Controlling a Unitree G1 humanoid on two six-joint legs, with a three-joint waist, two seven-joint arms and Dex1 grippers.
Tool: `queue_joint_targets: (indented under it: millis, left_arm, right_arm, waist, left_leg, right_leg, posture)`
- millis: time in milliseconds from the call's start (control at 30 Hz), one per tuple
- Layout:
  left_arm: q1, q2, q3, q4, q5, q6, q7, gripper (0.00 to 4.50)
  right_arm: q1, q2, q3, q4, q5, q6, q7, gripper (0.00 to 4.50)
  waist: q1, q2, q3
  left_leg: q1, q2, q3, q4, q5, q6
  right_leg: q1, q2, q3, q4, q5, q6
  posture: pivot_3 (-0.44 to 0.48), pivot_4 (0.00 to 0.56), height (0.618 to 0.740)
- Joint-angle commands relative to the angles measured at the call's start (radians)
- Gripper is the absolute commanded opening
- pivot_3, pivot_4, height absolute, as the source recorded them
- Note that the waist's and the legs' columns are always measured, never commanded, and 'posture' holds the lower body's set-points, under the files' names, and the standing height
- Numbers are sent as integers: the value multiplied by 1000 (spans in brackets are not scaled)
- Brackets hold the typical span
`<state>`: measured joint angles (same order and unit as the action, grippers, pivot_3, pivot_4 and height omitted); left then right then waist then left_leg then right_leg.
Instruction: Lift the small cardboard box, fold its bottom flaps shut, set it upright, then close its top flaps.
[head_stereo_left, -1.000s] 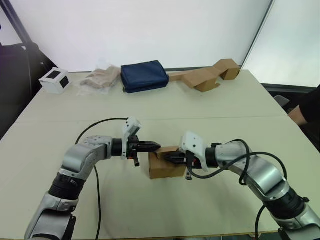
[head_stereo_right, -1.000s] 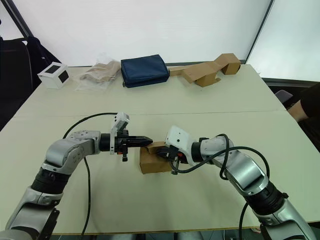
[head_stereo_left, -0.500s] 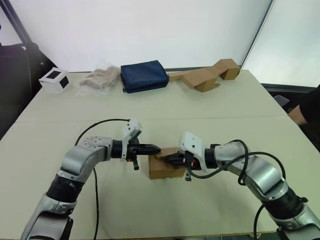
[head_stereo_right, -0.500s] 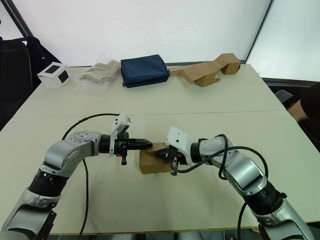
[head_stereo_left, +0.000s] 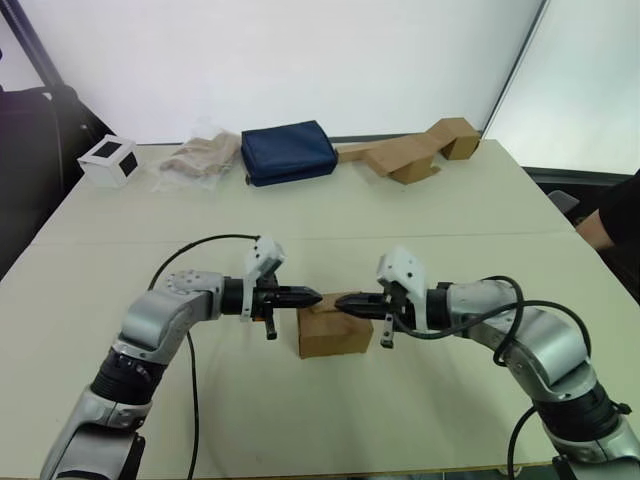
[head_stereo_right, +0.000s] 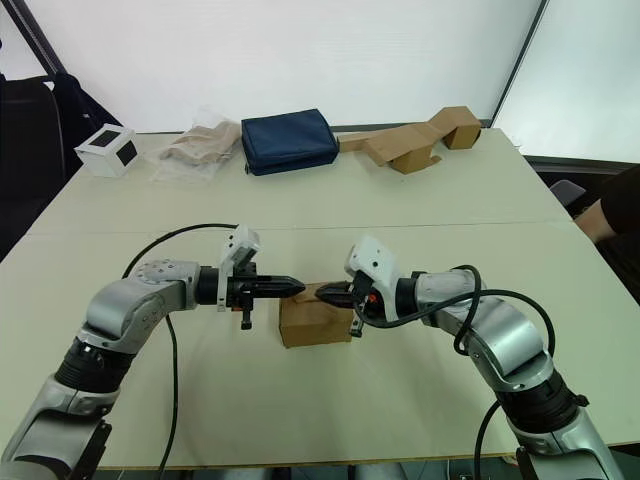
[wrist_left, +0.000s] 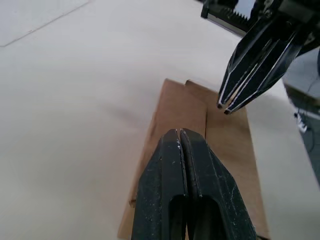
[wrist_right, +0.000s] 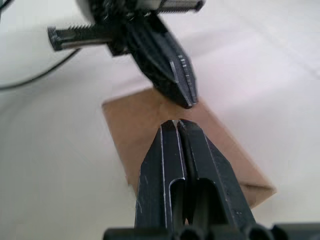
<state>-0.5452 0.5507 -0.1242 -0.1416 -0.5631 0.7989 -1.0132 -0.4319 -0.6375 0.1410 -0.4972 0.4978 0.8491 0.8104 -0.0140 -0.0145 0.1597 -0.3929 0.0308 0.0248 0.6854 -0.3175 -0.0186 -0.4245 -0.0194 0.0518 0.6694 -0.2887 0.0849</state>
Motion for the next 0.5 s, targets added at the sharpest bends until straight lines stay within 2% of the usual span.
queue_joint_targets:
  millis: [33,500]
  left_arm:
    - [-14,14,19,-77,-22,9,12,23]
    - [34,24,-108,-84,103,-91,18,23]
  right_arm:
    - [-10,3,-22,-9,4,-19,-14,0]
    - [-11,-9,95,44,-93,-86,-6,0]
  waist:
    - [0,0,0]
    - [0,0,0]
  left_leg:
    - [0,0,0,0,0,0]
    - [0,0,0,0,0,0]
  right_leg:
    - [0,0,0,0,0,0]
    - [0,0,0,0,0,0]
  posture:
    - [0,150,740]
    - [0,150,740]
